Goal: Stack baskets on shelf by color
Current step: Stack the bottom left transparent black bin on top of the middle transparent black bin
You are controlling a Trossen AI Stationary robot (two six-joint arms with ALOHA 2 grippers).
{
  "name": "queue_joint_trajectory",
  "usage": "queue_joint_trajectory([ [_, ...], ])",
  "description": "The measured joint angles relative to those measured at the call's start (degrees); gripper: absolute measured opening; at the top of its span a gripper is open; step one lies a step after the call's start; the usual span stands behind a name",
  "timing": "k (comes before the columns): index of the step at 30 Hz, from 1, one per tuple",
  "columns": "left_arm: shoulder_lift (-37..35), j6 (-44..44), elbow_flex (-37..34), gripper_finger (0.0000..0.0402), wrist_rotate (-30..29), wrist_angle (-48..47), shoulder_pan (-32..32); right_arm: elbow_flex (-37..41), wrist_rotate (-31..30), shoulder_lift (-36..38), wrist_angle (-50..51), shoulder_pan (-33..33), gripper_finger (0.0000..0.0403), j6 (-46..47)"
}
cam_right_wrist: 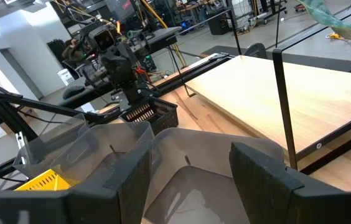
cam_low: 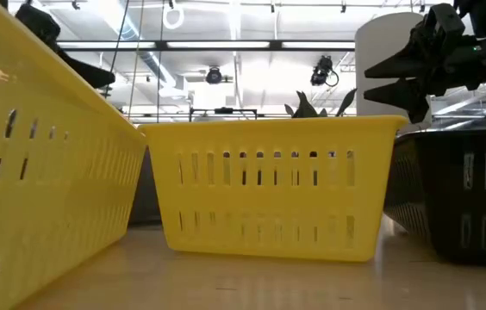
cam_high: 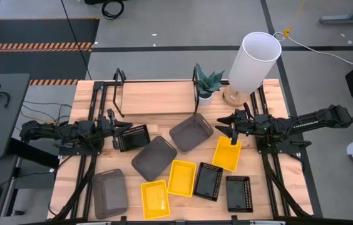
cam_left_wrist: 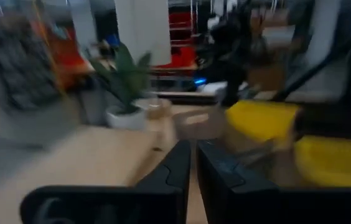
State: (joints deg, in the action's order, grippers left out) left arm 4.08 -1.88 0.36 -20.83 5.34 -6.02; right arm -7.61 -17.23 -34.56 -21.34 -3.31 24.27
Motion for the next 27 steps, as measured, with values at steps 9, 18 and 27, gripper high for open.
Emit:
queue_joint_trajectory([
  [9,0.02,-17.38,0.00,0.0035,11.81,-1.60,0.00,0.00,-0.01,0.01,0.00,0.00,0.0221,0.00],
  [18,4.68,-24.52,11.11,0.0016,17.35,-16.32,0.00,0.00,0.00,-0.03,0.00,0.00,0.0221,0.00],
  [27,20.82,-30.06,29.28,0.0012,24.85,-43.84,0.00,0.00,-0.02,-0.03,0.00,0.00,0.0221,0.00],
])
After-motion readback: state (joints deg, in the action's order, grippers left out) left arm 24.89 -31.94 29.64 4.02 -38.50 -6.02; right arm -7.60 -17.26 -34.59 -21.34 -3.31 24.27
